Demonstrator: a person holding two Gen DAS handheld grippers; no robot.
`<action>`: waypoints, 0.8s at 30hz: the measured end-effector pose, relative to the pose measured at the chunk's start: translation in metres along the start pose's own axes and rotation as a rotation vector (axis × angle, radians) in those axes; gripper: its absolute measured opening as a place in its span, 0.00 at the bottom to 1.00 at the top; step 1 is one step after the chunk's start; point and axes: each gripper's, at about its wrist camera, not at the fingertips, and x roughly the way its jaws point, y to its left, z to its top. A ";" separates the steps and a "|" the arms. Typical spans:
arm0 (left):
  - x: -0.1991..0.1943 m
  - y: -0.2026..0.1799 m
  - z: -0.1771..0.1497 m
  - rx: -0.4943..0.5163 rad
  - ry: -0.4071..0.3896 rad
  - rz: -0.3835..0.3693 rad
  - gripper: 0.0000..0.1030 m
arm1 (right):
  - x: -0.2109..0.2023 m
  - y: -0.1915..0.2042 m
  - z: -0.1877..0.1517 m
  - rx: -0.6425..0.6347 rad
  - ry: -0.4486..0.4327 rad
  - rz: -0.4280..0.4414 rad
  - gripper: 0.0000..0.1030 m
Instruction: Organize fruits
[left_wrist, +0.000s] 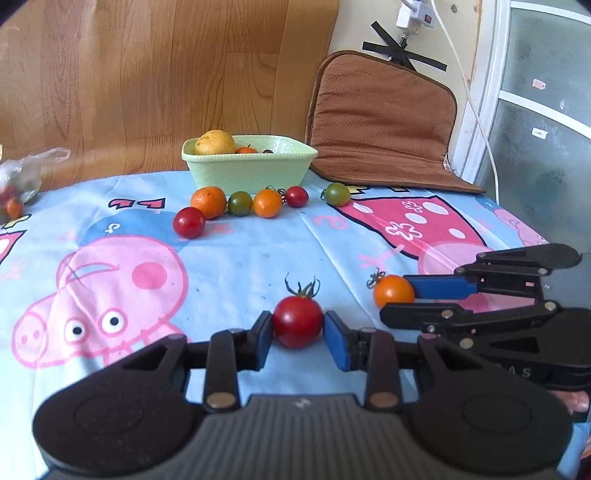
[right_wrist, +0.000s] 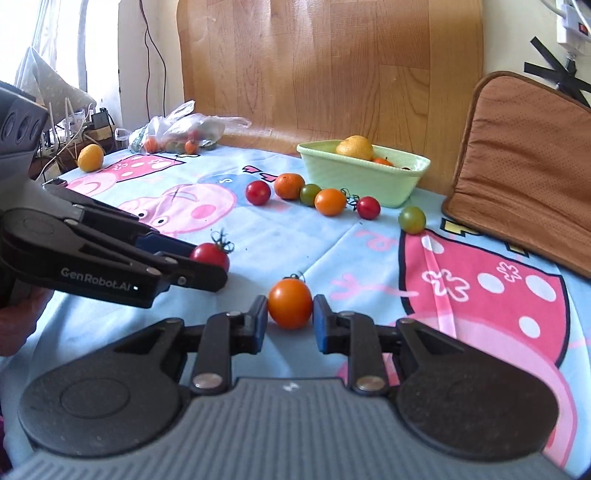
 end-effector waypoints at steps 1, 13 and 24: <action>-0.001 -0.002 -0.002 0.005 -0.003 0.005 0.30 | -0.001 0.002 -0.001 -0.007 -0.003 -0.007 0.28; -0.003 -0.013 -0.016 0.071 -0.057 0.060 0.31 | -0.001 0.011 -0.009 -0.033 -0.011 -0.040 0.32; -0.007 -0.001 -0.004 0.042 -0.079 0.087 0.47 | -0.001 0.006 -0.010 0.009 -0.006 -0.040 0.43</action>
